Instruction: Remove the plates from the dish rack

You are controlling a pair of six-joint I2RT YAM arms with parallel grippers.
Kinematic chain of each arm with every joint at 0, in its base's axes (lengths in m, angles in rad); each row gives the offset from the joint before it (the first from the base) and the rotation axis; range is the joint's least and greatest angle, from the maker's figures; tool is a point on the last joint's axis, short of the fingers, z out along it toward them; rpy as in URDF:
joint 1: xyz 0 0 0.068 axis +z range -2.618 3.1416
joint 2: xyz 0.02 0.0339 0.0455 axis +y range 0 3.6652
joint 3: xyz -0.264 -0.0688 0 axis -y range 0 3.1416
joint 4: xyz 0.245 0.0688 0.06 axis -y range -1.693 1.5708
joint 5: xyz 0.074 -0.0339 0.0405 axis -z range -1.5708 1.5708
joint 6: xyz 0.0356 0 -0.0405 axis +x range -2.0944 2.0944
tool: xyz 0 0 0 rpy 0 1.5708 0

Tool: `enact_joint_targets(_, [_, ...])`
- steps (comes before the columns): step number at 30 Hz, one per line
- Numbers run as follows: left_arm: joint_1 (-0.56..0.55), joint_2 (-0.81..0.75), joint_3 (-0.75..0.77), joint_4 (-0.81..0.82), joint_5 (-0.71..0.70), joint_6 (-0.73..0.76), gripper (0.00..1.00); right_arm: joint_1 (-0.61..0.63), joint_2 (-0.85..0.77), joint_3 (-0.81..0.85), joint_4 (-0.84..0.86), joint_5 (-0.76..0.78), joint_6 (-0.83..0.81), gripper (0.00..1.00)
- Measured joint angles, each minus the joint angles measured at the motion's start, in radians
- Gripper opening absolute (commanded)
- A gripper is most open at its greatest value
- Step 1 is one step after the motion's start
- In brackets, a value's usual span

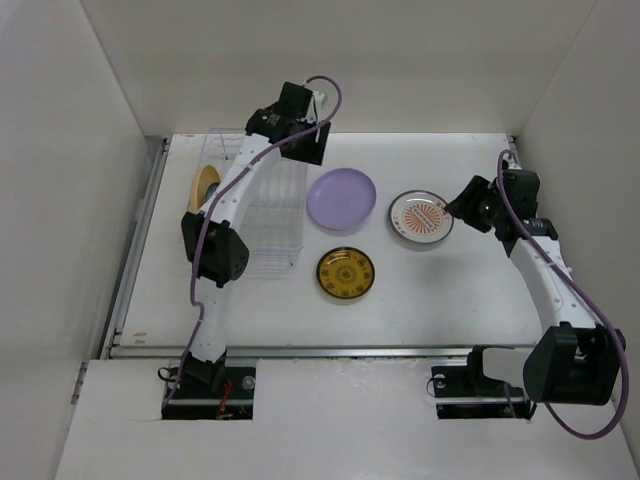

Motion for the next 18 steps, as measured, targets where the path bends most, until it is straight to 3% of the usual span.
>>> enact_joint_targets(3, [0.013, -0.115, -0.009, -0.049, -0.088, 0.058, 0.39, 0.0, -0.014, -0.009, 0.0, -0.032, -0.002, 0.56])
enact_joint_targets(10, [0.108, -0.292, -0.051, -0.228, -0.305, 0.172, 0.38, 0.002, -0.017, -0.014, 0.001, -0.098, -0.002, 0.56])
enact_joint_targets(18, [0.242, -0.249, -0.382, -0.311, -0.43, 0.192, 0.34, 0.014, -0.013, -0.046, 0.011, -0.129, -0.002, 0.56])
